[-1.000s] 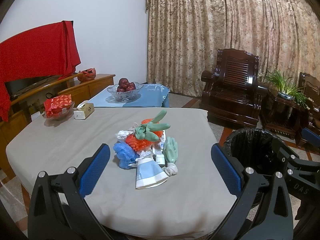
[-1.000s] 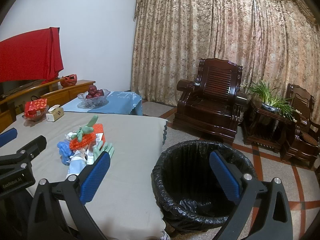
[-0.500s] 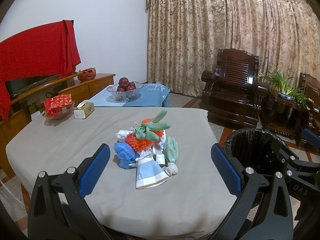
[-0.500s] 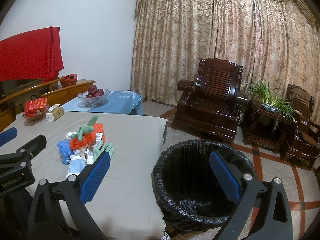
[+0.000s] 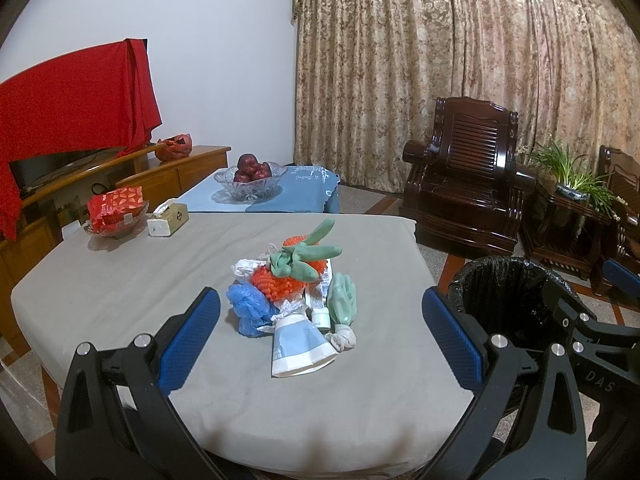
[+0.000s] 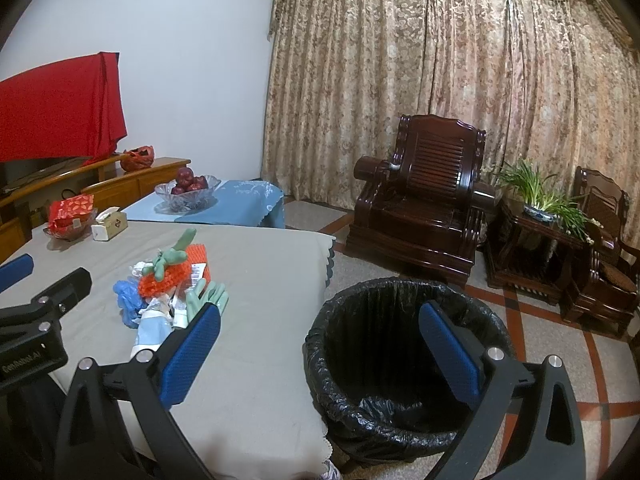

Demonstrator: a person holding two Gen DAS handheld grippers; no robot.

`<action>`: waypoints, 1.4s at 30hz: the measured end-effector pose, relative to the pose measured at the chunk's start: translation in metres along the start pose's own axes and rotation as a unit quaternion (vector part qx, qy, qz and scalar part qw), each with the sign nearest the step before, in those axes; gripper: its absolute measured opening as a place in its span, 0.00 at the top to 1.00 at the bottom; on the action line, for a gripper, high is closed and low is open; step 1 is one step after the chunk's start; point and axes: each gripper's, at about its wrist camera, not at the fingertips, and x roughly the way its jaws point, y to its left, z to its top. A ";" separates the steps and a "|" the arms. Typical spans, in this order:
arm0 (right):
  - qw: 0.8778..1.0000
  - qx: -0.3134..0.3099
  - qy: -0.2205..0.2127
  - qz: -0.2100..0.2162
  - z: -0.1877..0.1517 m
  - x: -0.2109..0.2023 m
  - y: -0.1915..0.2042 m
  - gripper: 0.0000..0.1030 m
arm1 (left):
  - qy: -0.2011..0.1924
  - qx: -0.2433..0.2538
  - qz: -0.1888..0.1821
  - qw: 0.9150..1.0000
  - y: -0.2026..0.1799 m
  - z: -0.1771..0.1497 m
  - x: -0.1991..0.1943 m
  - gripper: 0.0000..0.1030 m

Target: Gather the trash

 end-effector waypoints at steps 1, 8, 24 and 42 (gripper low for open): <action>1.000 0.000 0.000 0.000 0.000 0.000 0.000 0.06 | 0.000 0.000 0.000 1.000 0.000 0.000 0.000 0.05; 1.000 -0.001 0.000 0.000 0.000 0.000 0.000 0.06 | 0.000 0.000 0.000 1.000 0.000 0.000 0.000 0.05; 1.000 -0.002 0.002 0.001 -0.004 0.004 0.003 0.06 | 0.001 -0.001 -0.001 1.000 0.000 0.000 0.000 0.05; 1.000 -0.012 0.013 0.007 -0.010 0.022 0.012 0.06 | 0.004 -0.006 0.001 1.000 0.014 0.000 0.004 0.05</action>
